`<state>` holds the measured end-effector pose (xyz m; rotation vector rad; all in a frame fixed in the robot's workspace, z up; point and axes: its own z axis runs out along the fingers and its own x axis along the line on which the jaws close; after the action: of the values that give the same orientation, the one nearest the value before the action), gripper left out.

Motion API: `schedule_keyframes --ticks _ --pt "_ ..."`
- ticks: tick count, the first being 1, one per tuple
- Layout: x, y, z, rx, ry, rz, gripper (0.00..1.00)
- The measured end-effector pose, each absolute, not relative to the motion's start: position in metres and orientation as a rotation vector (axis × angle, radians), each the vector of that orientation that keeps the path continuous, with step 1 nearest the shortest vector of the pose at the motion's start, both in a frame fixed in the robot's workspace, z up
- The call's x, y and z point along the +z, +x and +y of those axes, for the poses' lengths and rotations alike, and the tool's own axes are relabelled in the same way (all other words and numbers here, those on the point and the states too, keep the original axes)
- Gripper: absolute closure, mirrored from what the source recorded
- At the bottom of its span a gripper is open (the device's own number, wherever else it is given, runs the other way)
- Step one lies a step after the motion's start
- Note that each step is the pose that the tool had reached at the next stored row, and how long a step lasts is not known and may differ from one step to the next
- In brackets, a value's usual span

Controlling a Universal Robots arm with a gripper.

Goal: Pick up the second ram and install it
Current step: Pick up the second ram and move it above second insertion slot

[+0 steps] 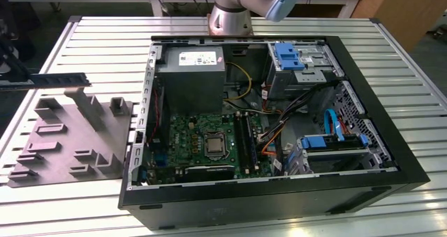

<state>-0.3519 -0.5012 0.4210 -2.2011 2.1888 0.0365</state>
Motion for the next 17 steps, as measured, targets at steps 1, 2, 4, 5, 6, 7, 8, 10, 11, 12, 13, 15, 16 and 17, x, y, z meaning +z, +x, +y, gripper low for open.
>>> schedule_keyframes --ticks 1,2,4,5,6,7,8,10,11,12,13,15,16,17 --pt "0.421 -0.349 -0.501 0.037 -2.201 2.189 0.88" --pt "0.421 -0.345 -0.501 0.037 -2.201 2.189 0.88" --pt "0.421 -0.339 -0.501 0.037 -2.201 2.189 0.88" --pt "0.421 -0.336 -0.501 0.037 -2.201 2.189 0.88" --pt "0.421 -0.333 -0.501 0.037 -2.201 2.189 0.88" --pt "0.421 -0.33 -0.501 0.037 -2.201 2.189 0.88" --pt "0.421 -0.327 -0.501 0.037 -2.201 2.189 0.88" --pt "0.421 -0.321 -0.501 0.037 -2.201 2.189 0.88" --pt "0.421 -0.317 -0.501 0.037 -2.201 2.189 0.88" --pt "0.421 -0.314 -0.501 0.037 -2.201 2.189 0.88" --pt "0.421 -0.311 -0.501 0.037 -2.201 2.189 0.88" --pt "0.421 -0.305 -0.501 0.036 -2.201 2.189 0.88" --pt "0.421 -0.302 -0.501 0.037 -2.201 2.189 0.88" --pt "0.421 -0.298 -0.501 0.037 -2.201 2.189 0.88"
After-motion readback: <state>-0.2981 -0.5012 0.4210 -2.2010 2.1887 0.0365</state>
